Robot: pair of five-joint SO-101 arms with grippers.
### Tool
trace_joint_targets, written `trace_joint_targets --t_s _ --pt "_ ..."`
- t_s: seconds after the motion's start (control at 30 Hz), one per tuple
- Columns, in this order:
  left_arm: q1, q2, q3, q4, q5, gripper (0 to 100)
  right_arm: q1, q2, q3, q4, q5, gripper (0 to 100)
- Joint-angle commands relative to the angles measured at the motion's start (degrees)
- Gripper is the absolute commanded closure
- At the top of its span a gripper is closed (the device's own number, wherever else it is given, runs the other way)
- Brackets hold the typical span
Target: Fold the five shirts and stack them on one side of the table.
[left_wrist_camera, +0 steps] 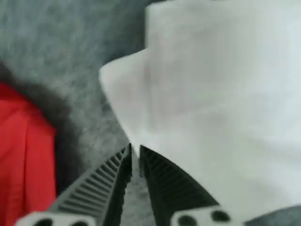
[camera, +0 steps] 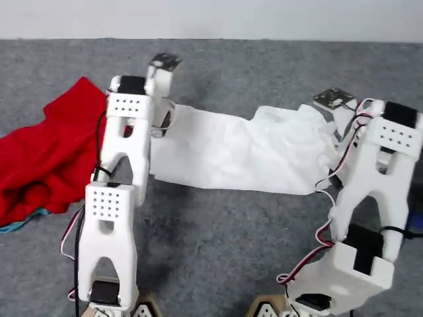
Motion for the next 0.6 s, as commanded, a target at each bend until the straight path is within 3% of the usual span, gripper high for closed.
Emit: trace_joint_targets --t_s 0.0,0.1,0.33,0.57 --pt "-1.14 0.79 -3.12 -0.44 6.77 85 -0.92 -2.68 -0.44 -0.57 -0.7 73.1" --pt "-0.53 1.49 -4.79 0.44 10.64 79 -0.57 -2.68 -0.44 -0.57 -0.7 73.2" --pt "3.87 1.85 -11.21 0.44 10.64 79 -0.48 -2.77 -0.35 -0.4 -0.62 73.4" --pt "4.84 6.59 -9.63 -0.44 10.46 81 -0.4 -3.21 -0.35 -0.04 -0.53 73.4"
